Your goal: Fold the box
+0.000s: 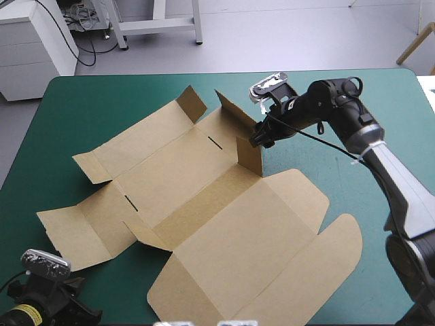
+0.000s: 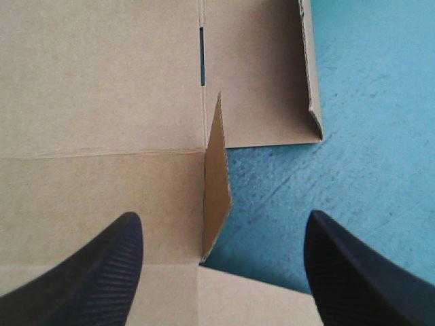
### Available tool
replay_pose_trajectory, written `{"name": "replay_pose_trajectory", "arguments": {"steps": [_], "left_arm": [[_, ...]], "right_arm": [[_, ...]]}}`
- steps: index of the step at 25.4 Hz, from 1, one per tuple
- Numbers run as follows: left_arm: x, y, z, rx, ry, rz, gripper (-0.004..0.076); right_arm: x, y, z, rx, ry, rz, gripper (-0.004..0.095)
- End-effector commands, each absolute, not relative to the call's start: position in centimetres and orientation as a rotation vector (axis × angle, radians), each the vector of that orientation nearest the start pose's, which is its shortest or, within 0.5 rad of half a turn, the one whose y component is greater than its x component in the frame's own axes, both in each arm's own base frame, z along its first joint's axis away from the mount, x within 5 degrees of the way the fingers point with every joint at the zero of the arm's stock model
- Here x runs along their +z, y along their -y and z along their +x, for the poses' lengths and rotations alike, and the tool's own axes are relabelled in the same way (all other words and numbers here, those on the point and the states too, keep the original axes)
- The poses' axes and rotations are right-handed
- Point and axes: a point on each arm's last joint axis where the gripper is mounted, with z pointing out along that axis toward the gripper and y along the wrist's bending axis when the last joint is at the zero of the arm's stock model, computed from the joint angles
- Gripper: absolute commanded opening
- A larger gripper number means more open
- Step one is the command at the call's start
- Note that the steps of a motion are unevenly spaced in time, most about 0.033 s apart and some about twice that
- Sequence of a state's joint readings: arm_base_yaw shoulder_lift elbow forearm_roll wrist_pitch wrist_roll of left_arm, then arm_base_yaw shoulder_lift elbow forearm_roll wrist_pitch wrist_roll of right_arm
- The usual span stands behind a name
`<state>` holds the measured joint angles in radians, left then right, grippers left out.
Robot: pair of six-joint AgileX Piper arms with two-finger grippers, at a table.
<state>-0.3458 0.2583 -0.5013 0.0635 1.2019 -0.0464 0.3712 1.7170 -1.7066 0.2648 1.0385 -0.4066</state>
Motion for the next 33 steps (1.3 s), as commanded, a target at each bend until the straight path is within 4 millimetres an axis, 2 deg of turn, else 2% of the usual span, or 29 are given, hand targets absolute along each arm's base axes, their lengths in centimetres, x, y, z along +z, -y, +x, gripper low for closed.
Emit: {"name": "replay_pose_trajectory", "arguments": {"steps": [1, 5, 6, 10, 16, 19, 20, 23, 24, 33], "left_arm": [[27.4, 0.5, 3.0, -0.105, -2.356, 0.362, -0.001], [27.4, 0.5, 3.0, -0.106, -2.357, 0.36, -0.001], [27.3, 0.5, 3.0, -0.111, -2.359, 0.351, -0.001], [27.3, 0.5, 3.0, -0.113, -2.359, 0.351, -0.001], [27.3, 0.5, 3.0, -0.113, -2.359, 0.351, -0.001], [27.3, 0.5, 3.0, -0.113, -2.359, 0.351, -0.001], [27.3, 0.5, 3.0, -0.11, -2.358, 0.351, -0.001], [27.3, 0.5, 3.0, -0.11, -2.358, 0.351, -0.001], [27.3, 0.5, 3.0, -0.11, -2.358, 0.351, -0.001], [27.7, 0.5, 3.0, -0.115, -2.346, 0.349, -0.001]], "right_arm": [[38.0, -16.1, 35.8, 0.338, -2.265, -0.88, 0.0612], [35.3, -17.3, 37.3, 0.354, -2.324, -0.967, 0.0612], [34.0, -17.8, 37.9, 0.382, -2.357, -0.983, 0.0612], [31.8, -18.5, 38.8, 0.394, -2.401, -1.005, 0.0612], [30.4, -19.8, 39.0, 0.416, -2.393, -1.051, 0.0572], [30.3, -19.9, 39.1, 0.417, -2.398, -1.055, 0.0441], [30.1, -19.9, 39.1, 0.41, -2.406, -1.064, 0.0299], [29.5, -19.7, 39.1, 0.381, -2.44, -1.095, 0.0041], [29.1, -19.6, 39.1, 0.366, -2.464, -1.116, -0.0013], [28.6, -19.4, 39.2, 0.333, -2.472, -1.138, -0.0014]]}}
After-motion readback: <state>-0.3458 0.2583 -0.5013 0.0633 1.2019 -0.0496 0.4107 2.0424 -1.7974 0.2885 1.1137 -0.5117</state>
